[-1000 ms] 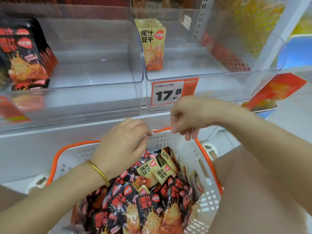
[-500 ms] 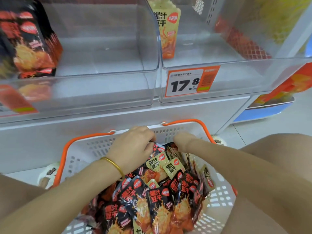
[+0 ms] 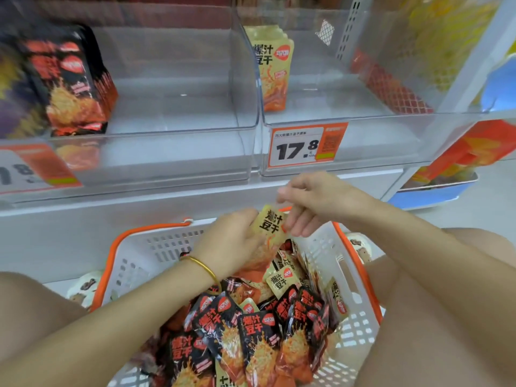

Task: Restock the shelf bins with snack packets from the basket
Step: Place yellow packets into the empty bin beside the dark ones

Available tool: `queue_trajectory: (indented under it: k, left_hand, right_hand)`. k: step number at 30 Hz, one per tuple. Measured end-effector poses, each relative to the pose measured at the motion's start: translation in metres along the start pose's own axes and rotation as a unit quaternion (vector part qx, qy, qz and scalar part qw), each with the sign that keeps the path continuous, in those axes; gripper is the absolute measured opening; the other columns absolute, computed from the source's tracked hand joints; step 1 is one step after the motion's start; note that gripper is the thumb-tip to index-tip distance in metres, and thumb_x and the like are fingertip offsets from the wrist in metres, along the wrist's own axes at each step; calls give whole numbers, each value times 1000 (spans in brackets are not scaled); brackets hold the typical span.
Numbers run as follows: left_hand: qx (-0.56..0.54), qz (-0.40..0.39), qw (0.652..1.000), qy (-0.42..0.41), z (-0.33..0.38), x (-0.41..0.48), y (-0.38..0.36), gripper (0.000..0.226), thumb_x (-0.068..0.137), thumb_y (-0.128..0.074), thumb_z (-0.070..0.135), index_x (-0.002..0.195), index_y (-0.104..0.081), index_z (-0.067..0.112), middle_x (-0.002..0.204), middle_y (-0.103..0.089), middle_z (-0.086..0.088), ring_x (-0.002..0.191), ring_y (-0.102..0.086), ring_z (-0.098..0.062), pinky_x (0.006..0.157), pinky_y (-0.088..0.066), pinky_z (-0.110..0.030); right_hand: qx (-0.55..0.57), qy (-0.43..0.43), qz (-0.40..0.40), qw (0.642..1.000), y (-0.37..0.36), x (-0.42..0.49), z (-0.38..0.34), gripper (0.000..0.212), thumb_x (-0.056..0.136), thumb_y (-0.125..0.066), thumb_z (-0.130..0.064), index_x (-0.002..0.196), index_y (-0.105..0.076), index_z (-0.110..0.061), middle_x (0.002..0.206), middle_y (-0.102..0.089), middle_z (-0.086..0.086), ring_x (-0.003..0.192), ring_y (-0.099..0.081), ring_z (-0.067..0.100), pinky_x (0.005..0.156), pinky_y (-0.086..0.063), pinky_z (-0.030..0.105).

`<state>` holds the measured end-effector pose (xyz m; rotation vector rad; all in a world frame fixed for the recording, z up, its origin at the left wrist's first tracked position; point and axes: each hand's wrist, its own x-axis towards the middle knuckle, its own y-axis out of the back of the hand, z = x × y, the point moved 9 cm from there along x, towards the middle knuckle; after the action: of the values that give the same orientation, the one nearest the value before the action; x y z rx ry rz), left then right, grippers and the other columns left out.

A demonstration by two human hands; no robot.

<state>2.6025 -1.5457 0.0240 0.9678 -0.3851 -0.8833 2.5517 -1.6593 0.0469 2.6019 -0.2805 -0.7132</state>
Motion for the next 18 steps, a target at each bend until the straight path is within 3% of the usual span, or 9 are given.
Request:
queue_trajectory:
  k: [2, 4, 6, 9, 11, 13, 15, 18]
  left_hand:
    - [-176, -5, 984, 31, -3, 0, 13, 7, 87, -64, 15, 93, -60, 13, 91, -70, -3, 87, -67, -18, 78, -53, -37]
    - [-316, 3, 948, 31, 9, -4, 28, 15, 86, -64, 4, 95, -63, 17, 89, -72, 3, 80, -68, -5, 77, -56, -28]
    - [-375, 26, 927, 8, 25, -5, 46, 18, 85, -64, 1, 94, -63, 16, 86, -71, 6, 76, -67, -2, 73, -57, -22]
    - [-402, 63, 913, -38, 49, 0, 80, 15, 85, -63, 3, 89, -64, 18, 75, -72, 8, 69, -66, -2, 62, -54, -19]
    - [-366, 136, 918, -65, 57, 7, 114, 11, 86, -63, 10, 85, -62, 20, 70, -68, 7, 60, -61, 1, 54, -46, -14]
    - [-286, 242, 923, -90, 61, 11, 153, 6, 88, -63, 16, 87, -59, 21, 76, -63, 9, 63, -57, 3, 56, -41, -8]
    - [-155, 312, 931, -113, 69, 16, 181, 12, 89, -61, 24, 99, -61, 18, 90, -60, 9, 80, -55, 0, 69, -37, -4]
    - [20, 301, 942, -147, 81, 38, 184, 39, 89, -53, 34, 118, -58, 10, 122, -55, -4, 117, -47, -16, 93, -26, -11]
  right_hand:
    - [-35, 21, 63, 997, 26, -13, -4, 28, 96, -50, -33, 96, -58, -6, 73, -67, 13, 56, -63, 19, 52, -54, 28]
    - [-7, 27, 12, 1000, 24, -23, -2, 28, 92, -56, -32, 100, -62, -7, 88, -70, 11, 73, -68, 19, 66, -57, 32]
    - [66, 39, -84, 994, 7, -33, -6, 24, 85, -62, -24, 105, -64, -12, 99, -72, 8, 86, -70, 20, 76, -58, 32]
    - [109, 94, -87, 986, 13, -42, -34, 26, 71, -68, -14, 97, -66, -13, 91, -72, 7, 77, -68, 20, 65, -59, 27]
    - [146, 129, -35, 980, 44, -43, -61, 26, 63, -67, -16, 89, -65, -13, 79, -71, 3, 64, -66, 13, 57, -58, 25]
    - [187, 153, 37, 970, 89, -38, -84, 19, 65, -66, -16, 83, -62, -13, 65, -69, -3, 51, -62, 6, 57, -58, 26]
    - [200, 162, 111, 960, 128, -22, -102, 9, 76, -67, -10, 83, -63, -13, 62, -69, -3, 50, -63, 7, 57, -59, 27]
    - [125, 135, 186, 965, 155, 19, -113, 16, 79, -71, -2, 91, -66, -10, 71, -72, -1, 59, -69, 11, 60, -60, 31]
